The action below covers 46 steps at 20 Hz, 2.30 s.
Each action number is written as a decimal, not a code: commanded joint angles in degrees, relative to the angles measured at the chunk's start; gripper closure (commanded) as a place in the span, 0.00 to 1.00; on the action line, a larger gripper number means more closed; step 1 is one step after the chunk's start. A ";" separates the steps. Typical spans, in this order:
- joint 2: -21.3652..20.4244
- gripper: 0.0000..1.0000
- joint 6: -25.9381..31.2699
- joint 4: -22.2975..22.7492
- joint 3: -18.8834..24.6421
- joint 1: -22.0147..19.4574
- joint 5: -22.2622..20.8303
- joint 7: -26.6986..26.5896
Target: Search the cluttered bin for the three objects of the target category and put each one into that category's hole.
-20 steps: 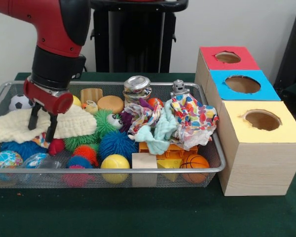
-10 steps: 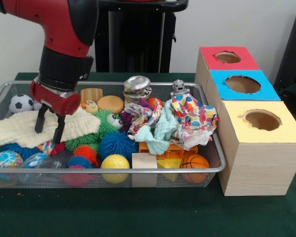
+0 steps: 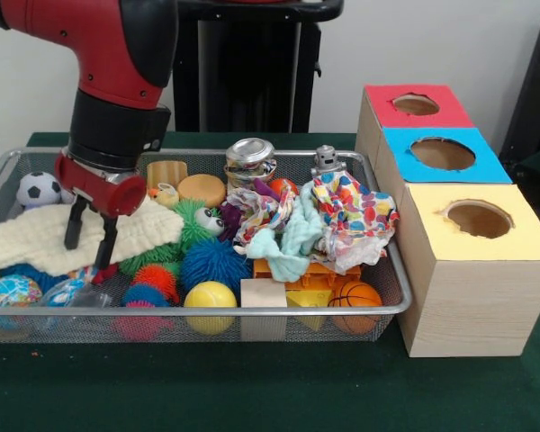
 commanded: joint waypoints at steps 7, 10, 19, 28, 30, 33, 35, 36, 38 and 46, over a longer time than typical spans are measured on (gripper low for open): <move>2.60 0.00 4.12 -3.29 8.41 -0.77 2.97 0.99; 2.27 0.00 4.32 -3.33 8.09 -0.33 3.21 1.41; 3.59 0.00 5.18 -6.60 9.21 -2.32 1.38 -2.36; 4.28 0.00 6.96 -8.37 11.62 -4.17 0.08 -5.07; 4.27 0.00 5.99 -7.81 11.02 -3.93 -0.24 -4.16; 4.26 0.00 5.08 -7.13 10.48 -4.00 -0.44 -3.21; 4.49 0.00 4.51 -7.02 10.16 -4.04 -0.35 -2.59; 4.49 0.00 4.38 -6.79 10.03 -3.97 -0.27 -2.31; 4.58 0.00 4.45 -6.44 10.00 -3.83 0.06 -1.84; 3.60 0.00 3.08 -2.48 8.76 -1.39 1.25 1.74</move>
